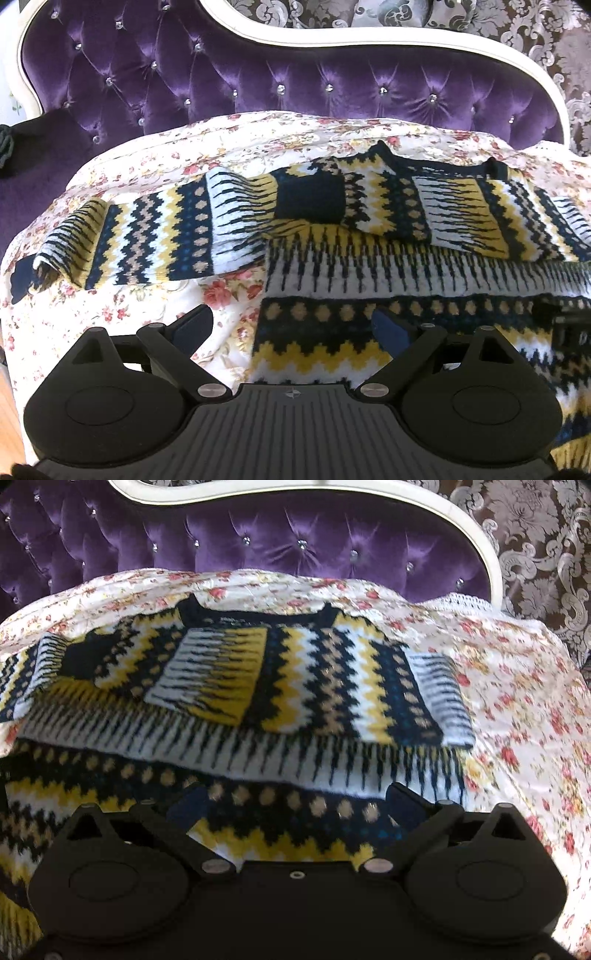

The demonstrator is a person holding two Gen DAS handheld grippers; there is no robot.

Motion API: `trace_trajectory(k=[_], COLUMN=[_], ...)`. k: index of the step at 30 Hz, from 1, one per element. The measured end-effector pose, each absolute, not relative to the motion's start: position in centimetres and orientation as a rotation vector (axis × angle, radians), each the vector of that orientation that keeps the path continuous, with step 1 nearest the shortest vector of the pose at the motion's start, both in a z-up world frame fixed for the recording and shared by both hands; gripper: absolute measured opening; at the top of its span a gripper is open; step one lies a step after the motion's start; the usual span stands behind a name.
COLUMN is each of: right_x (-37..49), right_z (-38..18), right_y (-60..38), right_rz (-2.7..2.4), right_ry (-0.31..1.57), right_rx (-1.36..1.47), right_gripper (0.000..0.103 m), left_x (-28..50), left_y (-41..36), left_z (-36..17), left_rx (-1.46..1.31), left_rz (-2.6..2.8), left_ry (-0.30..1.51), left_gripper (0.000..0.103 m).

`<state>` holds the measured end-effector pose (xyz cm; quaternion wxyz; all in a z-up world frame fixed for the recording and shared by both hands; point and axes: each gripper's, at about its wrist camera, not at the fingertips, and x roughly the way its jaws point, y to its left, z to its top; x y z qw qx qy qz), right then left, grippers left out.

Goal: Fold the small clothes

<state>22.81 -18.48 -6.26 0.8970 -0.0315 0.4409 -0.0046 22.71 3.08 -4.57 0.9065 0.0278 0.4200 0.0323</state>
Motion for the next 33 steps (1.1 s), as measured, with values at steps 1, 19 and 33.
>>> trace_trajectory(k=[1,19,33], right_x=[22.7,23.0,23.1], right_z=[-6.6,-8.2,-8.4], right_y=[-18.5,-19.7,-19.7], right_rz=[-0.011,0.018,-0.028], right_ry=[0.919,1.015,1.028], right_rx=[-0.068,0.034,0.088], right_gripper=[0.102,0.102,0.103], left_x=[22.8,24.5,24.6], left_y=[2.9,0.8,1.1], left_z=[-4.7,-7.2,-7.5], left_rx=[0.057,0.070,-0.002], left_rz=[0.064,0.103,0.141], left_ry=[0.872,0.966,0.983], left_gripper=[0.094,0.096,0.101])
